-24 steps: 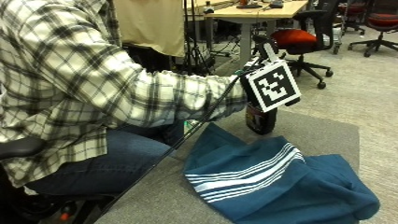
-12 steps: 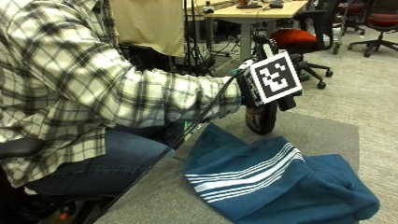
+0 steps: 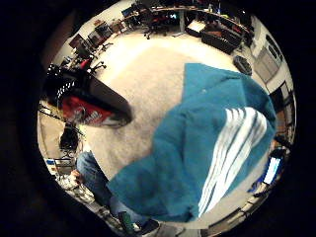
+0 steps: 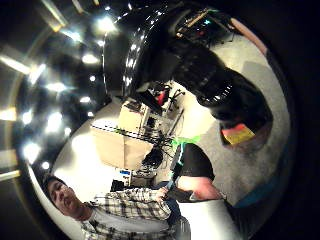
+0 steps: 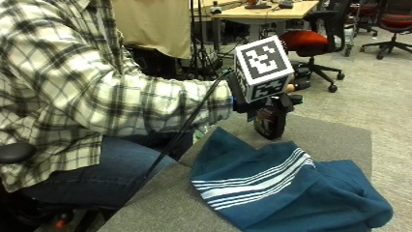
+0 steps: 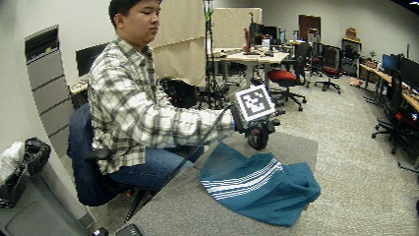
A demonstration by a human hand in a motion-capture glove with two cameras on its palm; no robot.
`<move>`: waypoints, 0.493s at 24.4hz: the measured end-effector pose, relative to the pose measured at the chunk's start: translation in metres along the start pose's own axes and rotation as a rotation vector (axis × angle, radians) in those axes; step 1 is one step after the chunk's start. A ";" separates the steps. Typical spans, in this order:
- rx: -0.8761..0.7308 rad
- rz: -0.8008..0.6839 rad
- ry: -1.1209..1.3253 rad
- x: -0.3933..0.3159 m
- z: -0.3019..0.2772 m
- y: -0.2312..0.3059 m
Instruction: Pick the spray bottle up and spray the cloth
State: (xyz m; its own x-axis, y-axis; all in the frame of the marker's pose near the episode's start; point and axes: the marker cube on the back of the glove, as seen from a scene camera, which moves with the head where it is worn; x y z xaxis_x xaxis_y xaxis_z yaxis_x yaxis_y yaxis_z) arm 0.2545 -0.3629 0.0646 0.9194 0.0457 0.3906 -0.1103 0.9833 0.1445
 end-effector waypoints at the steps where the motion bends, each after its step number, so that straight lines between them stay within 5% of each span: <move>1: -0.014 0.023 0.054 0.003 -0.007 0.010; 7: -0.058 0.148 0.396 0.015 -0.064 0.103; 12: -0.114 0.132 0.617 0.017 -0.079 0.230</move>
State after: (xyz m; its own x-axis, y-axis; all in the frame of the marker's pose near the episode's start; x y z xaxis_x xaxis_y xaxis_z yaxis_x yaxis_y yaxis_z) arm 0.2745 -0.1216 0.0325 0.9528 0.2272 -0.2016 -0.2280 0.9735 0.0198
